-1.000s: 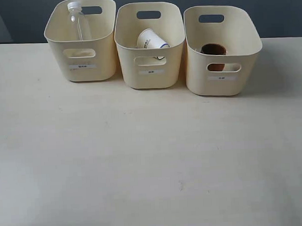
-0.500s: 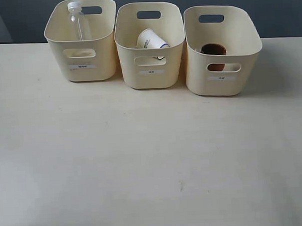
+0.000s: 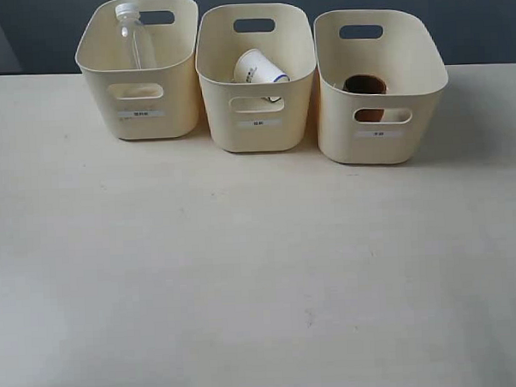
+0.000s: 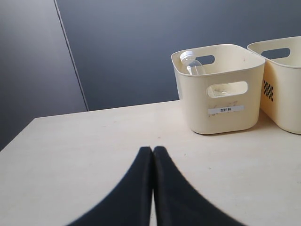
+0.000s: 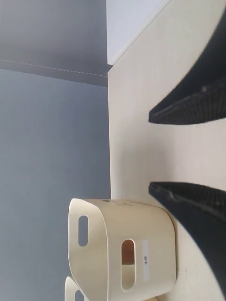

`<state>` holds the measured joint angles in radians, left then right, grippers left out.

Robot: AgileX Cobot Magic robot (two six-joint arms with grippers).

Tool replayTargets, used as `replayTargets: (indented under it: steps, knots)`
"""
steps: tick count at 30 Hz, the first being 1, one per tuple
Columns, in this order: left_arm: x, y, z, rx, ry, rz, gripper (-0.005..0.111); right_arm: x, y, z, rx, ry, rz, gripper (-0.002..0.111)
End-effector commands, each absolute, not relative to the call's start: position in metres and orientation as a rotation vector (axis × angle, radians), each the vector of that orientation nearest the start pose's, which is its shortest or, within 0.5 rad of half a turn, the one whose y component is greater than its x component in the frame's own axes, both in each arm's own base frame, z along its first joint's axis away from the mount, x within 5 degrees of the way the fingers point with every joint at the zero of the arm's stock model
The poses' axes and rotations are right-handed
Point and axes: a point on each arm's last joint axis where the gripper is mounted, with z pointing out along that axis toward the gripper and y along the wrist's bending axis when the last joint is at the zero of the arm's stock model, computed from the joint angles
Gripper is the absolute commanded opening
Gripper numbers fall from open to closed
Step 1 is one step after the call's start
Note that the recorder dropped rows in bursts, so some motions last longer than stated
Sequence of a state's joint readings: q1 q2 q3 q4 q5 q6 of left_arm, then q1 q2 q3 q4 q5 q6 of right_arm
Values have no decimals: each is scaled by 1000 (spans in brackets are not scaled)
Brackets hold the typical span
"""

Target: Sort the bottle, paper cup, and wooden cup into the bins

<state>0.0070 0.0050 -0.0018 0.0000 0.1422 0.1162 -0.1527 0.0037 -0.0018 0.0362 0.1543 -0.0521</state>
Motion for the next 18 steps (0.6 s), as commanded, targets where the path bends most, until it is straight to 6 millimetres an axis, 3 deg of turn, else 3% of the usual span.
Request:
replayTargets:
  steps: [1, 18]
  knots:
    - [56, 0, 201, 87, 1619, 94, 0, 56, -8, 199, 110, 1634, -114, 39]
    - [56, 0, 201, 87, 1616, 94, 0, 56, -8, 199, 116, 1634, -107, 39]
